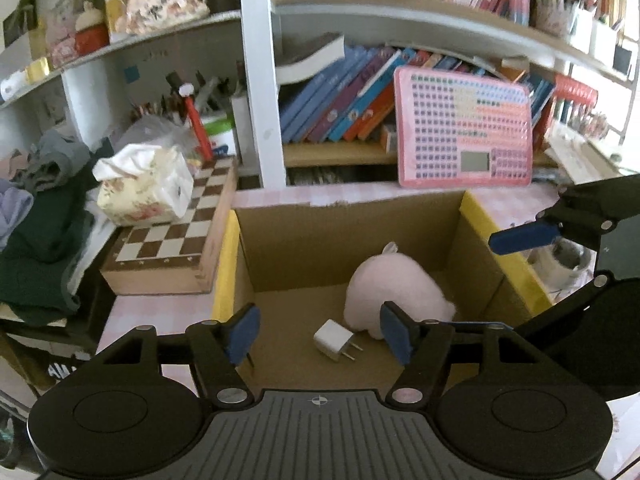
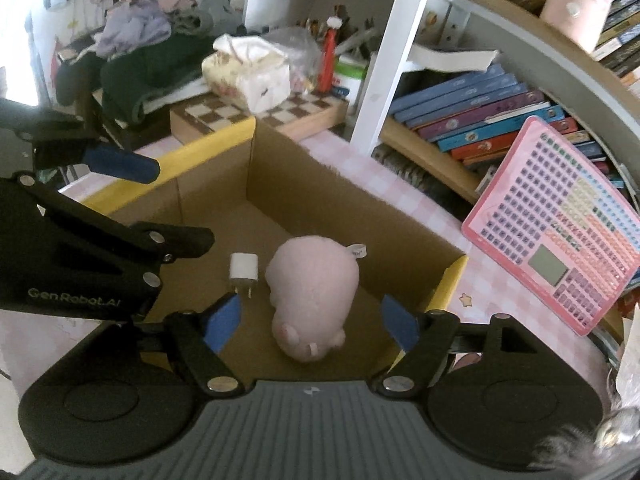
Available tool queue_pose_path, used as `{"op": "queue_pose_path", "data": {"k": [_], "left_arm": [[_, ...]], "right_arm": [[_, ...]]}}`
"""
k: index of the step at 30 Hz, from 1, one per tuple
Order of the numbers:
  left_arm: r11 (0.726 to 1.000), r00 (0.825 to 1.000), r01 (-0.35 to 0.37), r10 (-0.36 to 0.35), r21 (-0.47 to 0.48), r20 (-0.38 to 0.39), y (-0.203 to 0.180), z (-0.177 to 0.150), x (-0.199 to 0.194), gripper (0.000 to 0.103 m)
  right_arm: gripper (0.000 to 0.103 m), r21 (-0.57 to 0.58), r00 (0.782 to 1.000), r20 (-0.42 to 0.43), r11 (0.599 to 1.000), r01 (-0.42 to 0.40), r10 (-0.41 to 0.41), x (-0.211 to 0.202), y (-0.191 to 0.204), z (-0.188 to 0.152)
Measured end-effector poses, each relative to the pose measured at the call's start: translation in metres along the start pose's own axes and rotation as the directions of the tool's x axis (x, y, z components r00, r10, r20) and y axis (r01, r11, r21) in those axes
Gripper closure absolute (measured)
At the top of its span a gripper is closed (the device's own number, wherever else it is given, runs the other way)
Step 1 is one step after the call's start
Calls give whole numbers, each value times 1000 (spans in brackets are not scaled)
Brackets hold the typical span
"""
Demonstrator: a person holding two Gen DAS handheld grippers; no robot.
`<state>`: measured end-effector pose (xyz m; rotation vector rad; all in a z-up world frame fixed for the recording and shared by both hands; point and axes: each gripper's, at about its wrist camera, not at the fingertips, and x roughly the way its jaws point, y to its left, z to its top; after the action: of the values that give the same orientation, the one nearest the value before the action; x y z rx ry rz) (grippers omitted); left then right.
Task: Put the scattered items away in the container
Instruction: 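Lower both held items into the yellow box and open both grippers, then raise both tools up and out of the yellow box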
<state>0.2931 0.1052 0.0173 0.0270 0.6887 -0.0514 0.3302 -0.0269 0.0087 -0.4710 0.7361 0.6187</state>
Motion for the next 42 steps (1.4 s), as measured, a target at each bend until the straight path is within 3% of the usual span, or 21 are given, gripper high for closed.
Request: {"op": "queue_pose_path", "data": {"k": [13,19,33,42], "left_arm": [[1000,996,15,-14,-5,91,0,-18,-68,29],[1000,995,27,-26,-9,101,-1,-41,-102,19],[1000,999,27,-27,-6,23,-19,-110,-143,16],[999,998,44,-45,-11,-48,-28,-140,-147,16]], "right_arm": [[26,64,997,77,998,20,-25,-66,31,-15],[26,121,994,96,992,31,-43,-98,44,-37],[26,334,975,115,932,143,-191,-159,75,-121],[26,445,972,37,875,191,-231,-170,89,-164]]}}
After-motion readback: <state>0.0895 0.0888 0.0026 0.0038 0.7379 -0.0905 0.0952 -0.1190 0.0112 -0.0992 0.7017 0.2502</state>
